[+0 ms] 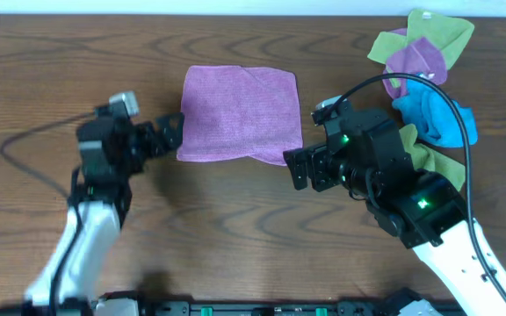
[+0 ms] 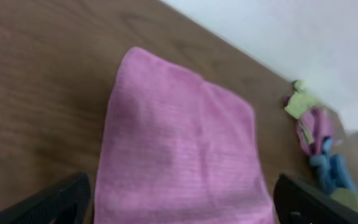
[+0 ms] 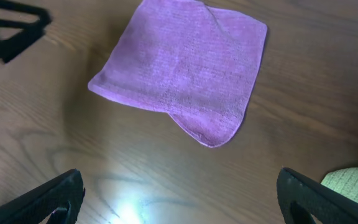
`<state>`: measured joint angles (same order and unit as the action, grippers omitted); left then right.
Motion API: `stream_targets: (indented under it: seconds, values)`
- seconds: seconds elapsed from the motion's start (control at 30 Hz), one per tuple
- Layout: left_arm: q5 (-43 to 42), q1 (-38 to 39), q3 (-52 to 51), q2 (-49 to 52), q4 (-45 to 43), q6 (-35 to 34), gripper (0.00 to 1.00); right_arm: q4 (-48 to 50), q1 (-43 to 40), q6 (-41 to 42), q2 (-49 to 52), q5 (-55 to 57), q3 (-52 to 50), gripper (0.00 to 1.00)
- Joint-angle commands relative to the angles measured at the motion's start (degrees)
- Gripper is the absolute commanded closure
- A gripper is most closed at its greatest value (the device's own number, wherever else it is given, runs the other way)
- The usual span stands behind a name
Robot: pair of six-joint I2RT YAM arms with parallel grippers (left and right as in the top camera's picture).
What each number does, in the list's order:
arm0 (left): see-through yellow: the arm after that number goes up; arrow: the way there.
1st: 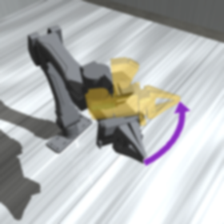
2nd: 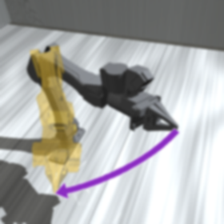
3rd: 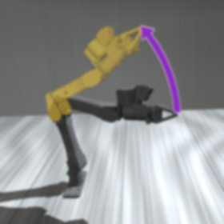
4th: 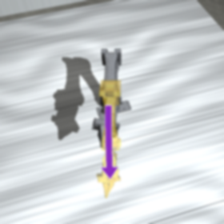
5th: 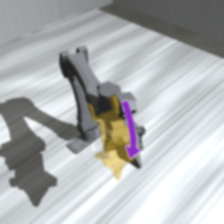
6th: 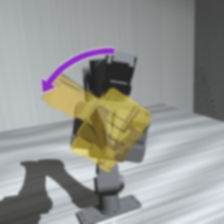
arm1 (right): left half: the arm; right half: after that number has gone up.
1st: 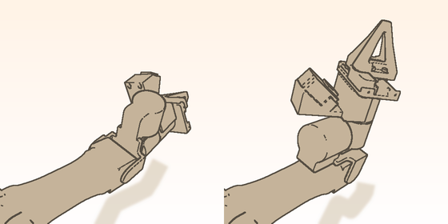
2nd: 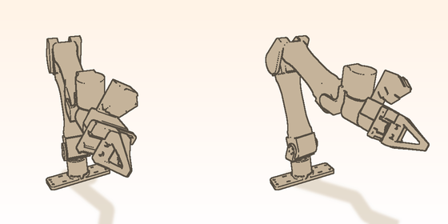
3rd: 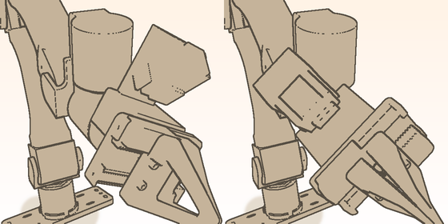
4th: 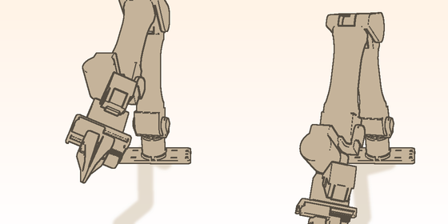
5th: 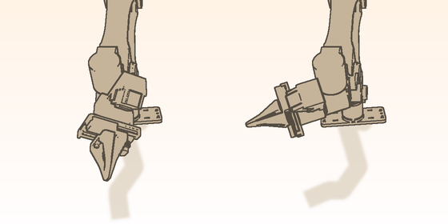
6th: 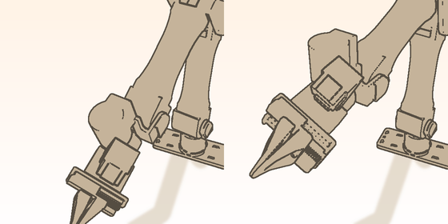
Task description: Fold the cloth
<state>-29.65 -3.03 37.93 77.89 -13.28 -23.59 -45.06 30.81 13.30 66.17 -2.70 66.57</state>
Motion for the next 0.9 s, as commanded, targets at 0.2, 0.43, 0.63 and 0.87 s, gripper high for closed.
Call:
stream_targets:
  seconds: [0.2, 0.43, 0.63, 0.87]
  values:
    - [-1.3, -0.3, 14.1, 19.9, 11.1, 8.7, 0.05, 1.9, -0.5, -1.4, 0.1, -0.5, 0.1, 0.01]
    - [-3.1, -0.3, 15.2, 22.8, 14.6, 9.9, 0.04, 1.8, -0.5, -1.4, 0.2, -0.5, 0.1, 0.01]
    - [-9.8, -0.3, 15.2, 26.6, 16.1, 9.9, 0.05, 2.0, -0.5, -2.3, 0.2, -0.6, 0.1, 0.01]
    - [-10.9, 2.0, 15.2, 29.9, 16.0, 9.9, 0.05, 1.9, -0.5, -2.3, 0.2, -0.6, 0.1, 0.01]
